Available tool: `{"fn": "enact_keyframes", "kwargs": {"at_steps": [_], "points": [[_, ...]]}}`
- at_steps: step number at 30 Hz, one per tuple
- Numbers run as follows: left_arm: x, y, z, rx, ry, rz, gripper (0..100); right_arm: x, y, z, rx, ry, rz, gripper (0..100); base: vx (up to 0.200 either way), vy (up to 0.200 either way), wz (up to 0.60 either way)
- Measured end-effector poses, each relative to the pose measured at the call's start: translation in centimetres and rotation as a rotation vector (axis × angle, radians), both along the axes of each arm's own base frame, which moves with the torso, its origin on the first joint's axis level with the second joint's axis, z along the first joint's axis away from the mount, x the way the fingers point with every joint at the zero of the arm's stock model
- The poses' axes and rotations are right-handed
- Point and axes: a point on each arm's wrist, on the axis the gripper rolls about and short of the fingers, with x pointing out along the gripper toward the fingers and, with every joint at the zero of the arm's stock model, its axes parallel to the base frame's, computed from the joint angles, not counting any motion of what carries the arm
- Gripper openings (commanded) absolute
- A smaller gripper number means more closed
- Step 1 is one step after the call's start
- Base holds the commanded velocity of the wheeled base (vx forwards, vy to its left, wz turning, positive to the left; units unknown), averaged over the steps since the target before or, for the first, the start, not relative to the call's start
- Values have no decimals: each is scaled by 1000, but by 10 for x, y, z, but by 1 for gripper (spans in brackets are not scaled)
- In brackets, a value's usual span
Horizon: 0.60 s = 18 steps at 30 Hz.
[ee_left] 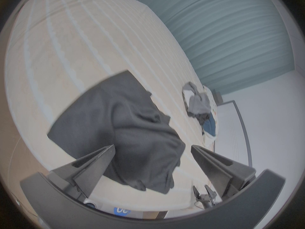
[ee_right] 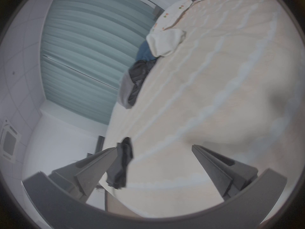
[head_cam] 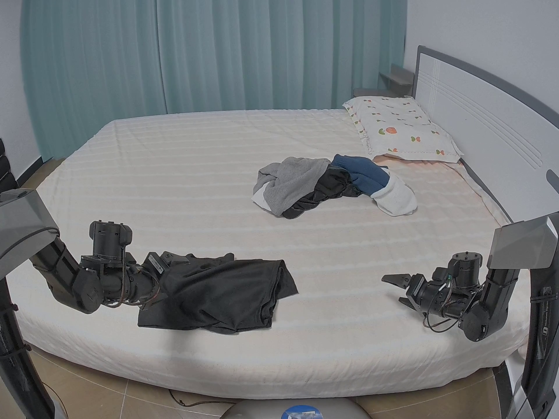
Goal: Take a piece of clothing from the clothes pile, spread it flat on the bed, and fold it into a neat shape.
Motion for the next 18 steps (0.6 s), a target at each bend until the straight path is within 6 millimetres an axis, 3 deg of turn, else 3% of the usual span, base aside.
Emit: {"fn": "enact_keyframes", "kwargs": {"at_steps": [5,14,18], "points": [[8,13,-7,-6,9,33,100,2,14,11,95,-81,0,100,0,200,0],[16,19,-19,-8,31,49,100,0,33,6,116,-76,47,100,0,200,0],[17,19,-21,-7,36,50,100,-2,54,4,116,-82,99,100,0,200,0]]}}
